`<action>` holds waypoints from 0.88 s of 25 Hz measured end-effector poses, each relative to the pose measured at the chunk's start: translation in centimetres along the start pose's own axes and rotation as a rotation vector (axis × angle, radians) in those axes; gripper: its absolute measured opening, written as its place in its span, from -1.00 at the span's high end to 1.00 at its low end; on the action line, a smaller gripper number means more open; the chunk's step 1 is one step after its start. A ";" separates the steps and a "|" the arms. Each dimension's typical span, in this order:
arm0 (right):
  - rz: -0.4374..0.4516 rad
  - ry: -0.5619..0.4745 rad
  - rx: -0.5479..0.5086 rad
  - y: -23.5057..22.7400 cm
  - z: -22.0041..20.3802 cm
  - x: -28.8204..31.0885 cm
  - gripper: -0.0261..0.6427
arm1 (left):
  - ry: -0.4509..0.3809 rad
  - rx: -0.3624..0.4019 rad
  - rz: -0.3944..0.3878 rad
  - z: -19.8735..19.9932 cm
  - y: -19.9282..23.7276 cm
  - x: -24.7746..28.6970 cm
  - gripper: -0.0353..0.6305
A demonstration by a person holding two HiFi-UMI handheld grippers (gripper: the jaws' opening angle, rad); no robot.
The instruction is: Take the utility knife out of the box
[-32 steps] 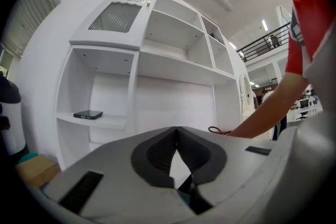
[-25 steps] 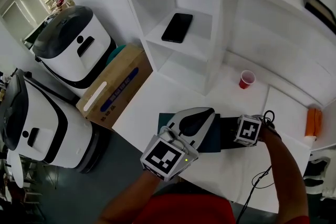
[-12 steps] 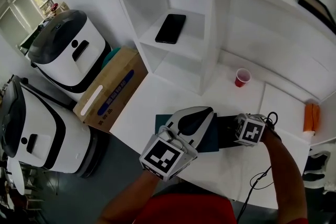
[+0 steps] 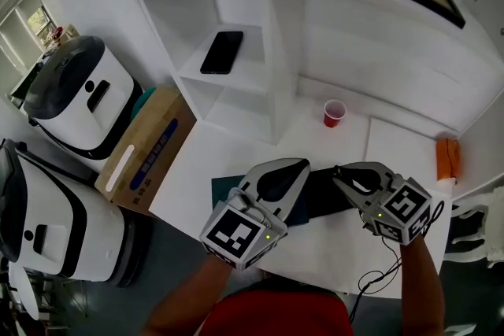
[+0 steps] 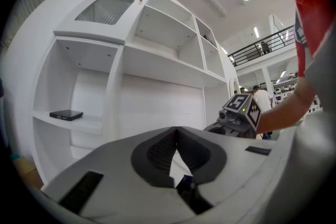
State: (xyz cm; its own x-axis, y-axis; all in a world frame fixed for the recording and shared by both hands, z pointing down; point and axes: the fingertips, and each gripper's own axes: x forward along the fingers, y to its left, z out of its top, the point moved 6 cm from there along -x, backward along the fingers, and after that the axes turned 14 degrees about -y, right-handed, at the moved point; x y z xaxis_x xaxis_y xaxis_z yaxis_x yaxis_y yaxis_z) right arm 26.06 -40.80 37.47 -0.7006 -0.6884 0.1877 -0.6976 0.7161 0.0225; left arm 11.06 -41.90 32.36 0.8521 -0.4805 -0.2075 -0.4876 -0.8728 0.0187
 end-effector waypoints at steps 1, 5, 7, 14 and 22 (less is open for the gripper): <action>-0.033 -0.066 0.019 0.2 1.1 -0.9 0.67 | -0.003 -0.001 -0.012 0.0 -0.4 0.3 0.84; -0.133 -0.309 0.075 1.3 4.1 -4.3 0.67 | -0.018 -0.006 -0.061 0.2 -1.8 1.2 0.84; -0.172 -0.392 0.094 1.8 4.9 -5.7 0.67 | -0.032 0.009 -0.091 0.1 -2.4 1.7 0.84; -0.239 -0.479 0.096 2.7 5.4 -8.0 0.67 | -0.022 -0.003 -0.148 0.3 -4.3 2.5 0.84; -0.256 -0.478 0.066 3.0 5.6 -8.0 0.68 | -0.021 -0.002 -0.160 0.6 -4.6 2.4 0.84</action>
State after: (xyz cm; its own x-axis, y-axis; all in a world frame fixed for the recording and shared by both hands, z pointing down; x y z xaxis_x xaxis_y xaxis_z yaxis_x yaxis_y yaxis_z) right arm 28.69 -33.76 30.54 -0.4868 -0.8262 -0.2834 -0.8518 0.5209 -0.0555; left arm 15.22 -38.99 31.24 0.9147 -0.3337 -0.2281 -0.3458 -0.9382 -0.0142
